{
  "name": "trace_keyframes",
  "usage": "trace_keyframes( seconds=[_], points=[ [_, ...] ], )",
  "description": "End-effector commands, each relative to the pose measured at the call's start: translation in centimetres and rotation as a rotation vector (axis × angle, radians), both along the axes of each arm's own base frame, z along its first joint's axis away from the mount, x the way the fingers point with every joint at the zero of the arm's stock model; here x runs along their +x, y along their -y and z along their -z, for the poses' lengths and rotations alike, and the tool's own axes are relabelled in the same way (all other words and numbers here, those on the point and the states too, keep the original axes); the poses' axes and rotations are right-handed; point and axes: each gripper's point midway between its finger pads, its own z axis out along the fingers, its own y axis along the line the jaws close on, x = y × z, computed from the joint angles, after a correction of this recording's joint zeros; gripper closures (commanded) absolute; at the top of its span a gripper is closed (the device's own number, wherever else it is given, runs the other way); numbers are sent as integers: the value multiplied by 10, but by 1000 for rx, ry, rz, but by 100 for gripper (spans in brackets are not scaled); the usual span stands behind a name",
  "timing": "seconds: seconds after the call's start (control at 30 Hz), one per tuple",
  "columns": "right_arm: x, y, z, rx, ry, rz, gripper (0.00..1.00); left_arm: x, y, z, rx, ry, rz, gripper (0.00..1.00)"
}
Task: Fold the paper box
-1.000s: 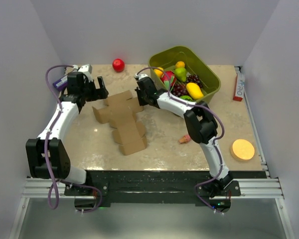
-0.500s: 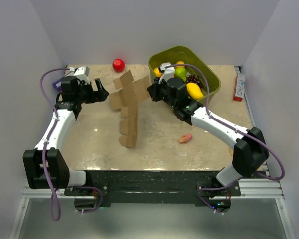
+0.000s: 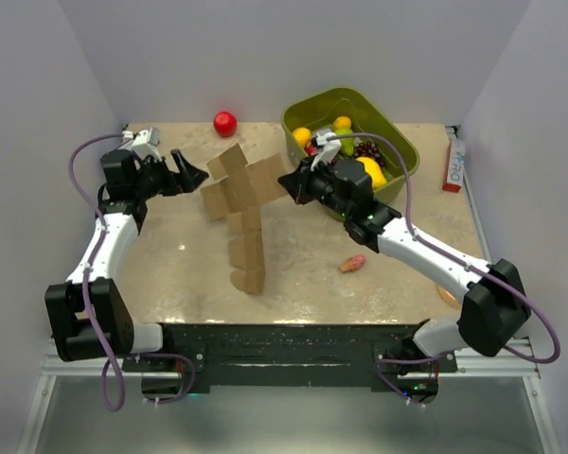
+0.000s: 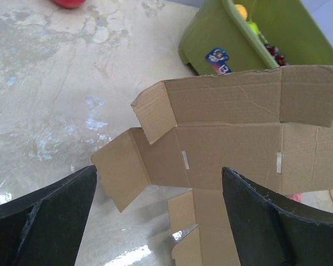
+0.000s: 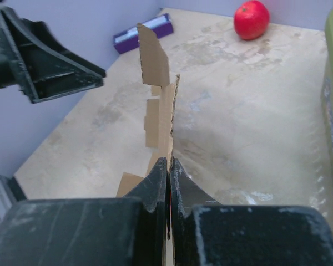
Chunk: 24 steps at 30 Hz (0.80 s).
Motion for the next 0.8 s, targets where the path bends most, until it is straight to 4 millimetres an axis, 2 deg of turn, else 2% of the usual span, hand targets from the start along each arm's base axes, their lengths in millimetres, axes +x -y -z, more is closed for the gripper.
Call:
trace_keyframes(
  seconds=[0.0, 0.13, 0.4, 0.6, 0.77],
  points=[
    [-12, 4, -49, 152, 63, -67, 100, -2, 2, -26, -91, 94, 55, 2],
    [-16, 9, -61, 208, 61, -113, 100, -3, 0, -28, -95, 104, 53, 2],
    [-29, 4, -74, 228, 62, -225, 100, -13, 18, -47, -168, 179, 162, 2],
    [-47, 1, -83, 263, 57, -326, 100, -12, 16, -42, -175, 164, 152, 4],
    [-54, 2, -89, 276, 60, -358, 100, -13, 19, -43, -195, 161, 164, 5]
  ],
)
